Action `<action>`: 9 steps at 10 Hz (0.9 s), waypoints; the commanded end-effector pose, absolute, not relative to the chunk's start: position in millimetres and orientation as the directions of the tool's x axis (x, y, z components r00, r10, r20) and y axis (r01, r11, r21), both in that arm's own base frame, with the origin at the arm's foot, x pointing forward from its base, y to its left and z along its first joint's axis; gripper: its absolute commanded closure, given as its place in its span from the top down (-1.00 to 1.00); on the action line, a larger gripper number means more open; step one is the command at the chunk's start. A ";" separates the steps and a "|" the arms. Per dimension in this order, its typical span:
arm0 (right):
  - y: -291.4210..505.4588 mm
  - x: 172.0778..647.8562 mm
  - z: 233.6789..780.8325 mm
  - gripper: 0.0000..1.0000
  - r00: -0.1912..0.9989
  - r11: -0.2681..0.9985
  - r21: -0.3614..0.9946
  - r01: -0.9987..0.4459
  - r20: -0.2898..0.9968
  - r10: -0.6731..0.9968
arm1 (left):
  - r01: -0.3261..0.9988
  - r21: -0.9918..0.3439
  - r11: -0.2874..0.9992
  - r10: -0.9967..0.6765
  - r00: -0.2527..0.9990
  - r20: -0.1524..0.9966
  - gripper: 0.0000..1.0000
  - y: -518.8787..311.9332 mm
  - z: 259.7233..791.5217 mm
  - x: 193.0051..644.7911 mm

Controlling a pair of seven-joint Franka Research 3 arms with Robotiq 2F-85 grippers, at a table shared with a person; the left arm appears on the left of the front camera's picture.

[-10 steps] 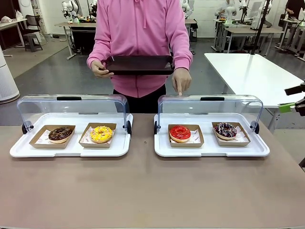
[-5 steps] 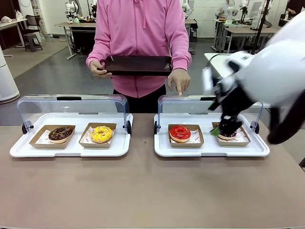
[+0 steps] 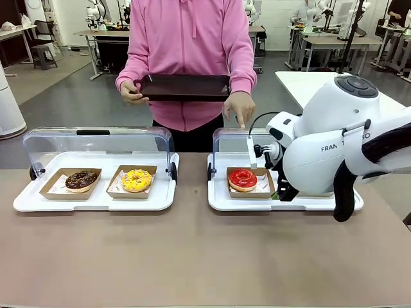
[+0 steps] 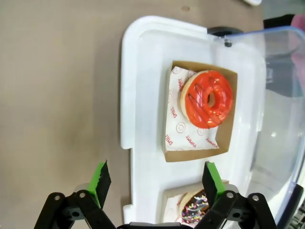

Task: Provide the desired donut to the person.
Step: Pick up and lift the Paper togo box containing the Donut pointed at by the person.

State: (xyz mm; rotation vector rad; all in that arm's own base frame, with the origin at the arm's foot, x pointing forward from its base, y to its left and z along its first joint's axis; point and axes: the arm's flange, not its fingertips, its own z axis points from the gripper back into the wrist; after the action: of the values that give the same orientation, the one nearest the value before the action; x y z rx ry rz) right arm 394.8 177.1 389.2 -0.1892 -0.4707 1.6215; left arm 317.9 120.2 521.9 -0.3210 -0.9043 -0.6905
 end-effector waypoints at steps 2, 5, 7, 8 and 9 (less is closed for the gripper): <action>177.1 394.8 389.2 1.00 -0.114 -0.041 -0.409 -0.912 0.155 0.981 | 0.670 0.017 0.742 -0.401 0.424 0.812 1.00 120.8 521.1 318.5; 173.6 395.9 391.2 1.00 -0.122 -0.040 -0.402 -0.915 0.180 0.976 | 0.670 0.017 0.742 -0.401 0.424 0.812 1.00 120.8 521.1 318.5; 185.5 420.0 374.2 1.00 -0.138 -0.057 -0.395 -0.917 0.178 0.974 | 0.670 0.017 0.742 -0.401 0.424 0.812 1.00 120.8 521.1 318.5; 188.5 428.9 367.1 1.00 -0.151 -0.077 -0.375 -0.924 0.172 0.974 | 0.670 0.017 0.742 -0.401 0.424 0.812 1.00 120.8 521.1 318.5; 191.4 439.9 360.2 1.00 -0.135 -0.067 -0.359 -0.931 0.169 0.976 | 0.670 0.017 0.742 -0.401 0.424 0.812 1.00 120.8 521.1 318.5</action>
State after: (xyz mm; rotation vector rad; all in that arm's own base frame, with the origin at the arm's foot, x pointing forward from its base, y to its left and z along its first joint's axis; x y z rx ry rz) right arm 420.6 188.2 367.2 -0.1458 -0.4385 1.6440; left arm 318.0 120.3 521.9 -0.3210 -0.9042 -0.6902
